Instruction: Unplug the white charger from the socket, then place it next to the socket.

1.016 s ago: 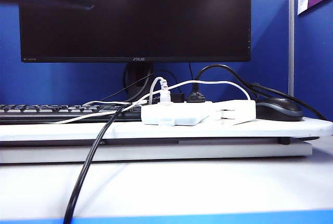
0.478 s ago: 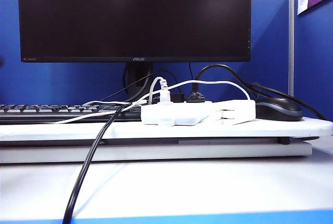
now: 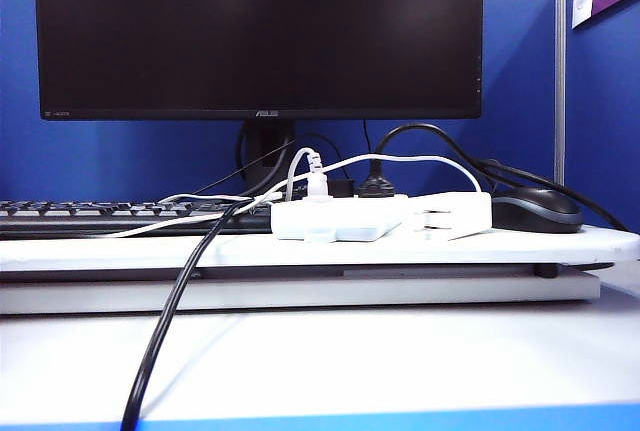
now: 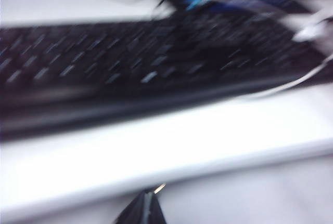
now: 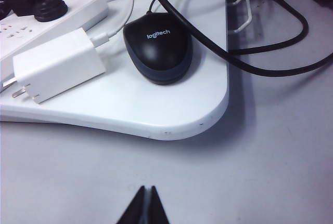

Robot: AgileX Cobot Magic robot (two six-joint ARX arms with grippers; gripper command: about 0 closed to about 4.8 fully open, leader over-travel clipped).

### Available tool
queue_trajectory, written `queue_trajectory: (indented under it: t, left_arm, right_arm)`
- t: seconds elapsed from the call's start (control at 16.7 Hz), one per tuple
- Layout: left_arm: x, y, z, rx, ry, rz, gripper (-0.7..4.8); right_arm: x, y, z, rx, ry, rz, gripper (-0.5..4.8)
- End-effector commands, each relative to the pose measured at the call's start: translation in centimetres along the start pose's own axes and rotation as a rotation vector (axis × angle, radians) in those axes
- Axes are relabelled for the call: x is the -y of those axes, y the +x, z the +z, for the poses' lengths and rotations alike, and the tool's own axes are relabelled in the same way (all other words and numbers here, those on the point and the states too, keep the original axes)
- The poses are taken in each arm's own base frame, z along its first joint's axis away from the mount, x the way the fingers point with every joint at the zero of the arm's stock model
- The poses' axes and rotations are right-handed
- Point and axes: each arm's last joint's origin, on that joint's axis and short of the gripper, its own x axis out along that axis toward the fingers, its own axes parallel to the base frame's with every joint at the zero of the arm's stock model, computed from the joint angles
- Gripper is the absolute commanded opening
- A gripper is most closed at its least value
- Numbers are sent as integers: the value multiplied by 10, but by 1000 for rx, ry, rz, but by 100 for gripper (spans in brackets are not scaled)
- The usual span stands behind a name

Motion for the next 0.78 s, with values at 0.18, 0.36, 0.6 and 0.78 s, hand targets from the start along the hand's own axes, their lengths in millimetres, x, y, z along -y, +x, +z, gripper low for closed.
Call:
queue_trajectory:
  t: [0.18, 0.36, 0.6, 0.78]
  left_arm:
    - [-14, -5, 3, 70, -32, 61, -6]
    - [-17, -5, 3, 71, 6, 24, -6]
    - [-19, -5, 4, 89, 6, -34, -6]
    - [-19, -5, 4, 89, 6, -6, 4]
  right_arm:
    - [0, 0, 0, 3, 3, 3, -1]
    - [0, 0, 0, 8, 3, 4, -1]
    - [0, 0, 0, 7, 3, 3, -1]
    - [0, 0, 0, 8, 3, 3, -1]
